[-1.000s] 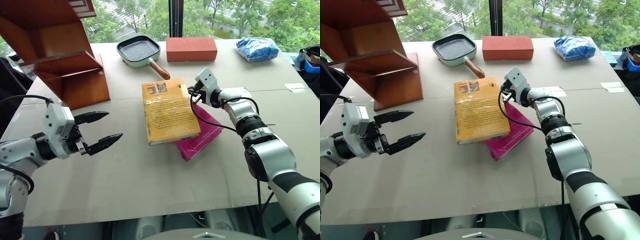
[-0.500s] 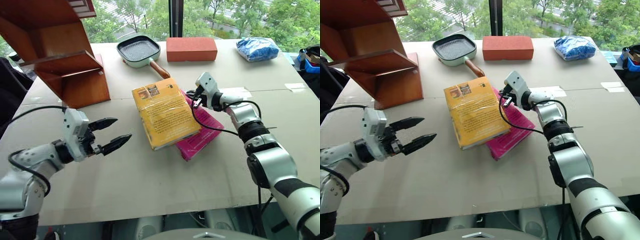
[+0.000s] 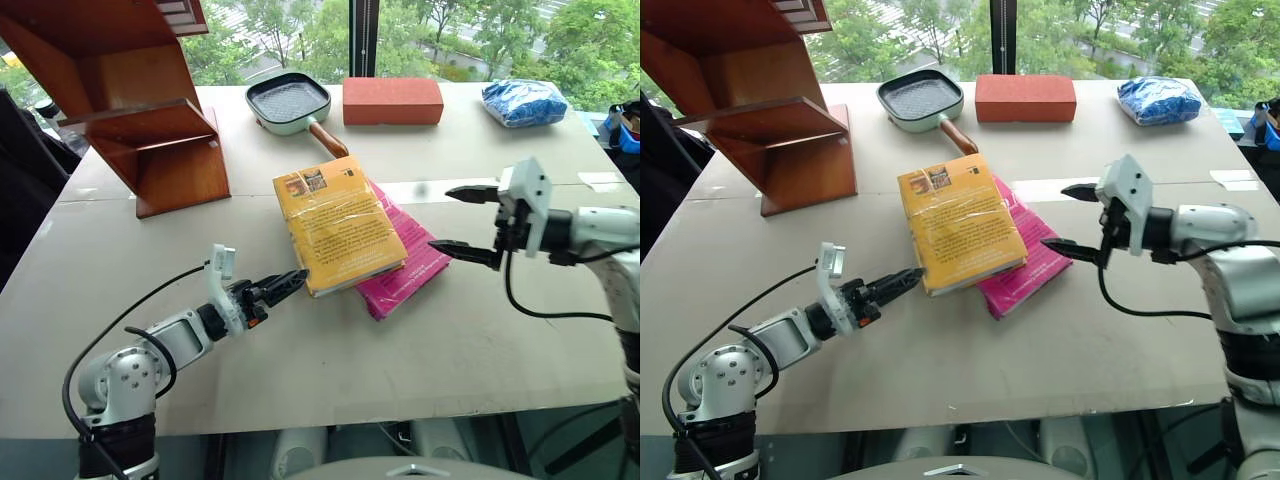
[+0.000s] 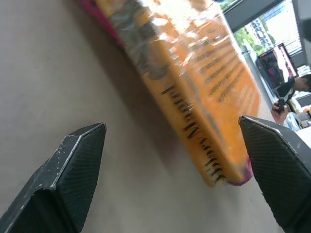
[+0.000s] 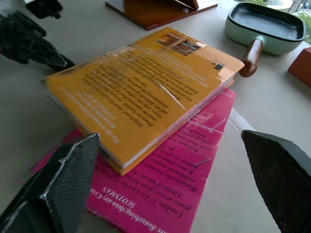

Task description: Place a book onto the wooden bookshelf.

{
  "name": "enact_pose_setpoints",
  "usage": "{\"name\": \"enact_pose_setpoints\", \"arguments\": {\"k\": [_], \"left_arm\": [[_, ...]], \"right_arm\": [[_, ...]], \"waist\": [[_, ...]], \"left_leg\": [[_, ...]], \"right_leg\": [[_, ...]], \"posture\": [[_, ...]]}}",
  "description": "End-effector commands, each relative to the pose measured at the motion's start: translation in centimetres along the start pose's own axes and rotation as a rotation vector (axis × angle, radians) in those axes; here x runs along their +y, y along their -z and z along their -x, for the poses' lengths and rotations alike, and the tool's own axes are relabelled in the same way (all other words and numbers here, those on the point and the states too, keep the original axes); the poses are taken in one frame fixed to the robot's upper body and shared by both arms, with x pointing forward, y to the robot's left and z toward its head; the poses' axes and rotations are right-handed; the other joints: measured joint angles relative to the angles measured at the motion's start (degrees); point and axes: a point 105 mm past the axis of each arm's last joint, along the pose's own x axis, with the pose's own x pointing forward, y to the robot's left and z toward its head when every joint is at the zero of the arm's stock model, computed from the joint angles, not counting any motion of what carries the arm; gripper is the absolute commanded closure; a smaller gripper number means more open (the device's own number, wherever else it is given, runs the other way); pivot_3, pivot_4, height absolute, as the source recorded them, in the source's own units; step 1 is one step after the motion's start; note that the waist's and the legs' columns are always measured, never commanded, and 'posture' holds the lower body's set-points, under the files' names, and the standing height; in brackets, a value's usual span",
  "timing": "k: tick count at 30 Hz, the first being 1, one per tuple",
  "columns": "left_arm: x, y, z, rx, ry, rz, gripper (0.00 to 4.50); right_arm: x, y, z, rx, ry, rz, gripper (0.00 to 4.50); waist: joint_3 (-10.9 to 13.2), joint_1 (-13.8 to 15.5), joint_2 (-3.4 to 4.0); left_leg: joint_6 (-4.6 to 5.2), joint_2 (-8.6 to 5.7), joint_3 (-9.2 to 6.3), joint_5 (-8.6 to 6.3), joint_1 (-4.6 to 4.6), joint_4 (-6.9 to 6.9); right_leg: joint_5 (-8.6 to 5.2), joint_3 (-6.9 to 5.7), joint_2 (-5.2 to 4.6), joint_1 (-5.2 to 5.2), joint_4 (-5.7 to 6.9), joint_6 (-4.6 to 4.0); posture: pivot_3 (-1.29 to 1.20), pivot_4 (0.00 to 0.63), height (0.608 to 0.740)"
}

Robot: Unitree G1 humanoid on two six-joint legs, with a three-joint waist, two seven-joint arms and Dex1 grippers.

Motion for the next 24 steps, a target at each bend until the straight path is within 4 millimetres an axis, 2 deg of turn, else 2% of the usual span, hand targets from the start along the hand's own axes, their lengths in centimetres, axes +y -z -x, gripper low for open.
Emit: {"name": "enact_pose_setpoints", "arguments": {"k": [1, 4, 8, 11, 12, 13, 17, 19, 22, 24], "left_arm": [[-0.7, 0.8, -2.0, 0.037, 0.118, 0.199, 0.0], [-0.4, 0.9, -3.6, 0.052, 0.141, 0.31, 0.0], [-0.1, 0.1, -5.4, 0.046, 0.171, 0.413, 0.0], [-0.4, -0.4, -5.8, 0.06, 0.202, 0.44, 0.81], [-0.5, -0.6, -5.8, 0.064, 0.21, 0.441, 1.39], [-0.6, -0.7, -5.7, 0.063, 0.216, 0.439, 1.66], [-1.3, -1.4, -5.1, 0.044, 0.244, 0.42, 3.69], [-1.8, -1.9, -4.9, 0.018, 0.257, 0.398, 4.47], [-3.9, -4.8, -3.9, -0.104, 0.298, 0.281, 4.47], [-5.0, -5.7, -3.5, -0.137, 0.271, 0.165, 4.47]], "right_arm": [[2.3, -2.5, 2.0, -0.049, -0.008, -0.012, 0.03], [3.3, -2.8, 2.4, -0.065, 0.0, -0.054, 0.03], [4.2, -2.7, 2.9, -0.048, 0.001, -0.08, 0.03], [4.1, -2.8, 3.2, -0.049, 0.03, -0.081, 0.0], [4.1, -2.9, 3.3, -0.052, 0.035, -0.08, 0.0], [4.1, -3.0, 3.3, -0.055, 0.039, -0.078, 0.0], [4.0, -3.4, 3.4, -0.078, 0.046, -0.08, 0.0], [4.0, -3.6, 3.4, -0.093, 0.044, -0.082, 0.0], [3.5, -4.3, 3.4, -0.144, 0.04, -0.097, 0.0], [3.1, -4.7, 3.5, -0.18, 0.041, -0.111, 0.0]], "waist": [[0.0, 0.26, -0.14], [-0.03, 0.51, -0.21], [-0.05, 1.11, -0.24], [-0.05, 1.0, -0.25], [-0.05, 0.92, -0.25], [-0.05, 0.89, -0.24], [-0.05, 0.96, -0.25], [-0.04, 0.94, -0.26], [0.02, 0.86, -0.35], [0.08, 0.91, -0.45]], "left_leg": [[0.0, -0.01, -0.01, 0.0, 0.12, 0.01], [0.0, -0.01, 0.01, -0.01, 0.47, -0.02], [0.0, -0.03, 0.0, -0.01, 0.46, -0.02], [0.0, -0.07, -0.01, -0.01, 0.44, -0.01], [0.0, -0.07, 0.01, -0.01, 0.43, -0.01], [0.0, -0.07, 0.03, -0.01, 0.43, -0.02], [0.0, -0.06, 0.01, -0.01, 0.43, -0.05], [0.0, -0.06, 0.02, -0.01, 0.42, -0.05], [0.0, -0.06, 0.02, -0.01, 0.39, -0.05], [0.0, -0.05, 0.01, -0.01, 0.36, -0.05]], "right_leg": [[-0.09, 0.01, 0.0, 0.16, -0.02, -0.11], [-0.16, 0.04, 0.0, 0.52, -0.09, -0.16], [-0.13, 0.04, 0.0, 0.53, -0.09, -0.21], [-0.12, 0.06, -0.01, 0.53, -0.09, -0.21], [-0.12, 0.08, -0.01, 0.53, -0.12, -0.21], [-0.12, 0.11, -0.01, 0.52, -0.12, -0.22], [-0.13, 0.1, 0.0, 0.51, -0.12, -0.22], [-0.13, 0.1, -0.01, 0.51, -0.14, -0.22], [-0.12, 0.11, -0.03, 0.5, -0.19, -0.22], [-0.12, 0.11, -0.02, 0.47, -0.19, -0.23]], "posture": [[0.0, 0.15, 0.74], [0.0, 0.15, 0.74], [0.0, 0.15, 0.74], [0.0, 0.15, 0.74], [0.0, 0.15, 0.74], [0.0, 0.15, 0.74], [0.0, 0.15, 0.74], [0.0, 0.15, 0.74], [0.0, 0.15, 0.74], [0.0, 0.15, 0.74]]}}
